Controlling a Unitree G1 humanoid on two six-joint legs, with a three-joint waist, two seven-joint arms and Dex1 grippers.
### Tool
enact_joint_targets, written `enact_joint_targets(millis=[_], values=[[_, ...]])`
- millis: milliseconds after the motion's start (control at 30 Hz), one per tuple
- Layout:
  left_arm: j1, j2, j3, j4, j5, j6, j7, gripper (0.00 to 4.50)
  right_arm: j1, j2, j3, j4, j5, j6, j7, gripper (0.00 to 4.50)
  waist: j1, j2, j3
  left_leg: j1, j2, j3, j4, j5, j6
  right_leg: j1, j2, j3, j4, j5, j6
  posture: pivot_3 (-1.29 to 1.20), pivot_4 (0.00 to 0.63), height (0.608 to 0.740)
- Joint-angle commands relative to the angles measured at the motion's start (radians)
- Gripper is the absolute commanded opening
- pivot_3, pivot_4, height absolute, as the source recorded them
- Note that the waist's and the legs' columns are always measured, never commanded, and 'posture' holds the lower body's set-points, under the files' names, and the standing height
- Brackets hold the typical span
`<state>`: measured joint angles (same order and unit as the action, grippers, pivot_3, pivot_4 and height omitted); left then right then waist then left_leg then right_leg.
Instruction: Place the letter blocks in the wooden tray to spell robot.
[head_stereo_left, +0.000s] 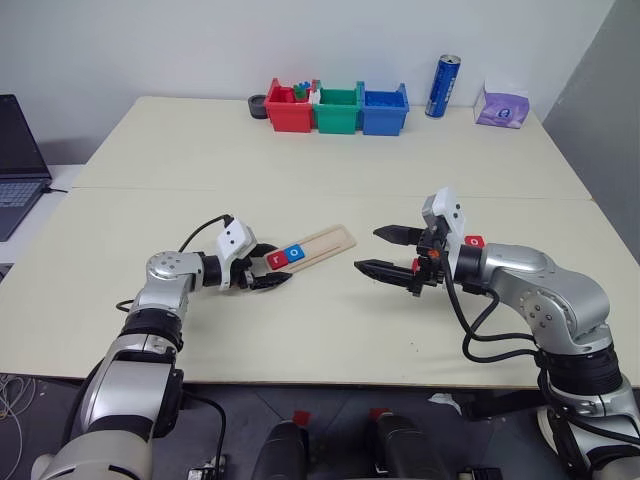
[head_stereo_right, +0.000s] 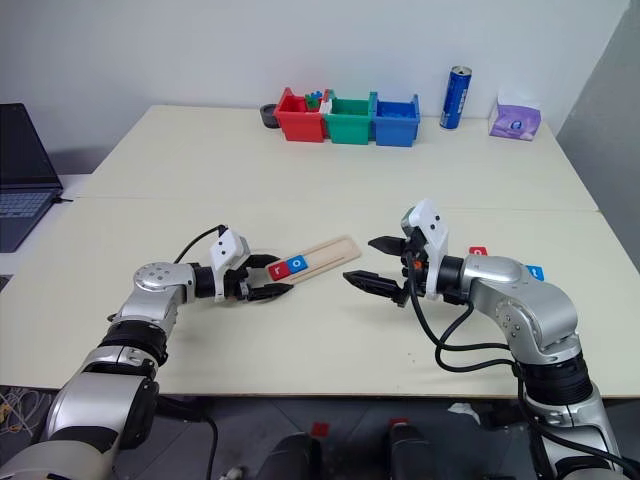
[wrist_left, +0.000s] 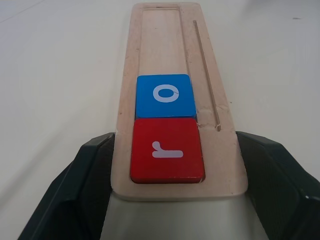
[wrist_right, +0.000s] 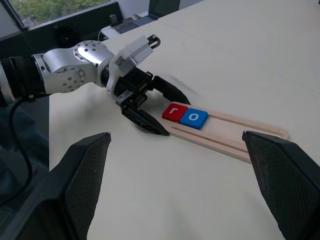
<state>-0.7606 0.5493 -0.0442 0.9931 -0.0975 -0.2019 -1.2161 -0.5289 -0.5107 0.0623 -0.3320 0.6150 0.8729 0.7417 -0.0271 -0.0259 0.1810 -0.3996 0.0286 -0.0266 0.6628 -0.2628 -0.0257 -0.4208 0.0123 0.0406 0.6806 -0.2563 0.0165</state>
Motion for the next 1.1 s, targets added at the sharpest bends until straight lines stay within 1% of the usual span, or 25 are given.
enact_joint_targets(millis=[33,100,200,267,400,467,533,733,933,1100], values=[[0.000,-0.012,-0.004,-0.003,0.009,-0.007,-0.016,3.38,-0.016,-0.022,-0.005,-0.024,-0.008,-0.027,0.014,4.50,0.000,0.000,0.000,0.000,0.000,0.000,0.000,0.000,0.000,0.000,0.000,0.000,0.000,0.000,0.000,0.00,0.150,0.740],[0.015,-0.017,-0.007,-0.026,0.009,-0.014,-0.027,3.38,-0.013,-0.026,-0.001,-0.023,-0.012,-0.033,0.018,4.50,0.000,0.000,0.000,0.000,0.000,0.000,0.000,0.000,0.000,0.000,0.000,0.000,0.000,0.000,0.000,0.00,0.150,0.740],[0.101,-0.016,-0.027,-0.191,-0.030,-0.009,-0.120,3.38,0.013,-0.069,0.012,-0.052,-0.020,-0.061,0.068,4.50,-0.001,0.000,0.000,0.000,0.000,0.000,0.000,0.000,0.000,0.000,0.000,0.001,0.000,0.000,0.000,0.00,0.150,0.740],[0.147,-0.005,-0.039,-0.282,-0.042,-0.004,-0.158,3.38,0.034,-0.102,0.022,-0.068,-0.029,-0.090,0.107,4.50,0.000,0.000,0.000,0.000,0.000,0.000,0.000,0.000,0.000,0.000,0.000,0.001,-0.001,0.003,-0.004,0.00,0.150,0.740],[0.231,0.033,-0.062,-0.457,-0.077,0.026,-0.246,3.38,0.088,-0.184,0.057,-0.095,-0.065,-0.183,0.219,4.50,-0.002,0.000,0.000,0.000,0.000,0.000,-0.001,0.000,0.000,0.000,0.000,0.000,-0.001,0.003,-0.005,0.00,0.150,0.740],[0.252,0.047,-0.074,-0.505,-0.084,0.034,-0.275,3.38,0.106,-0.216,0.076,-0.093,-0.090,-0.239,0.272,4.50,-0.002,0.000,0.000,0.000,0.000,0.000,-0.001,0.000,0.000,-0.001,0.000,0.000,0.000,0.002,-0.004,0.00,0.150,0.740],[0.253,0.055,-0.084,-0.514,-0.078,0.020,-0.291,3.38,0.107,-0.213,0.075,-0.085,-0.081,-0.245,0.281,4.50,-0.002,0.000,0.000,0.000,0.000,0.000,0.000,0.000,0.000,0.000,0.000,0.000,0.000,0.000,0.000,0.00,0.150,0.740],[0.207,0.061,-0.090,-0.437,-0.059,-0.031,-0.318,3.38,0.101,-0.199,0.068,-0.081,-0.065,-0.239,0.283,4.50,-0.002,0.000,0.000,0.001,0.001,0.000,0.000,0.000,0.000,0.000,0.001,0.001,0.000,0.000,0.000,0.00,0.150,0.740],[0.081,0.057,-0.097,-0.213,-0.010,-0.135,-0.327,3.38,0.108,-0.197,0.058,-0.086,-0.063,-0.233,0.283,4.50,-0.002,0.000,0.000,0.000,0.000,0.000,0.000,0.000,0.000,0.000,0.001,0.000,-0.001,0.000,0.000,0.00,0.150,0.740],[-0.008,0.024,-0.107,-0.065,0.023,-0.213,-0.330,3.38,0.107,-0.196,0.046,-0.078,-0.061,-0.223,0.275,4.50,-0.002,0.000,0.000,0.000,0.000,0.001,0.000,0.000,0.000,0.000,0.001,0.001,-0.001,0.000,0.000,0.00,0.150,0.740]])
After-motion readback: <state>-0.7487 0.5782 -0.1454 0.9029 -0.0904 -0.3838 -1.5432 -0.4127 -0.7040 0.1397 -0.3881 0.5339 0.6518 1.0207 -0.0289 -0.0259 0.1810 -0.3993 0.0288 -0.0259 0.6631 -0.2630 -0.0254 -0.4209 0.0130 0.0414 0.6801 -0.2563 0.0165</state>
